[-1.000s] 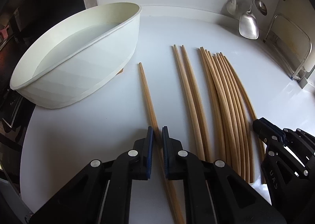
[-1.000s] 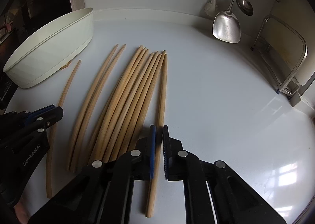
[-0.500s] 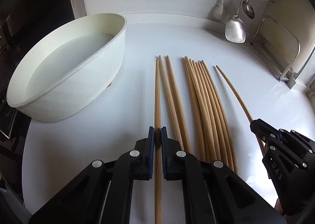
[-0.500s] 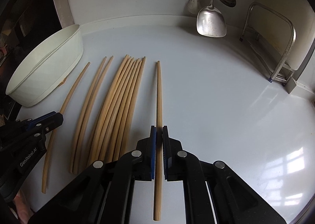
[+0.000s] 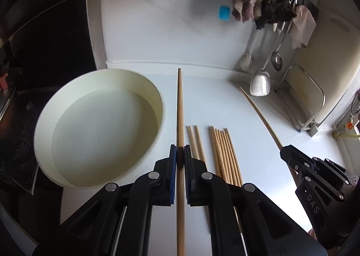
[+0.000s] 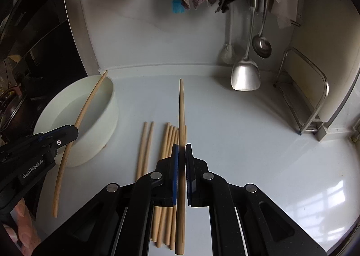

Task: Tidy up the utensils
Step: 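Carry the held chopsticks over the white basin and open both tools to drop them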

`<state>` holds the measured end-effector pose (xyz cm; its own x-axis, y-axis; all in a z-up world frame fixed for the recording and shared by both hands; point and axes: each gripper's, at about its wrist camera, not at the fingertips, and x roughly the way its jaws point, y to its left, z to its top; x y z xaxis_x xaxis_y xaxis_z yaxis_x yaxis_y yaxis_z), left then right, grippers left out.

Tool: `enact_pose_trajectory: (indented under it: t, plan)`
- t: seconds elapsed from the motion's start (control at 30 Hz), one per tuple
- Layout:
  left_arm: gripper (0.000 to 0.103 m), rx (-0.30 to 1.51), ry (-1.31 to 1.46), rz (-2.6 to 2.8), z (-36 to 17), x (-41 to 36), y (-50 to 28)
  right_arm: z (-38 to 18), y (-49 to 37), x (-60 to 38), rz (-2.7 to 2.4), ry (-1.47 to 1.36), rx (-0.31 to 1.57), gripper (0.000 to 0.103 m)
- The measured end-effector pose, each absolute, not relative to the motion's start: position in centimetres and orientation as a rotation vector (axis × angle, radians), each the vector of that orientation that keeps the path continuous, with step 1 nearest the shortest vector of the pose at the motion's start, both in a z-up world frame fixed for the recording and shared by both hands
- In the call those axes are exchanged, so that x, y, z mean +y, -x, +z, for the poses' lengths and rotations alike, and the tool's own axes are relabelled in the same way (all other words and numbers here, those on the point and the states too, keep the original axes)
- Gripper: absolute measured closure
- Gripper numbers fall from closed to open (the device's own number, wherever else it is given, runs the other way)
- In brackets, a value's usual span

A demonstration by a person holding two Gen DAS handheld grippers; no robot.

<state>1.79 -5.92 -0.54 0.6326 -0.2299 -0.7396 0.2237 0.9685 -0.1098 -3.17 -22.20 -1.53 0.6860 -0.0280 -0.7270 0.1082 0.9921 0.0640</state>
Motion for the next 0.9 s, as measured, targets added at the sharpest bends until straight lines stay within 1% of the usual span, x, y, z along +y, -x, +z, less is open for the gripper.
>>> enact_pose_trajectory:
  t: [0.2,0.37,0.6,0.9]
  plan:
    - [0.096,0.838,0.020,-0.175,1.3,0.5,-4.3,0.5,-0.3,-16.6,0.021,-0.110,0.788,0.097]
    - [0.096,0.883,-0.004,-0.160,0.8,4.6,-7.0,0.8,-3.7,-11.0,0.106,-0.095,0.799,0.097]
    - [0.096,0.958,-0.013,-0.162,-1.5,8.1,-10.7,-1.8,-9.1,-6.1,0.155,-0.131,0.914,0.097]
    - [0.096,1.057,-0.037,-0.200,-5.0,9.1,-14.7,-5.5,-13.1,-3.4,0.134,-0.134,1.061,0.097]
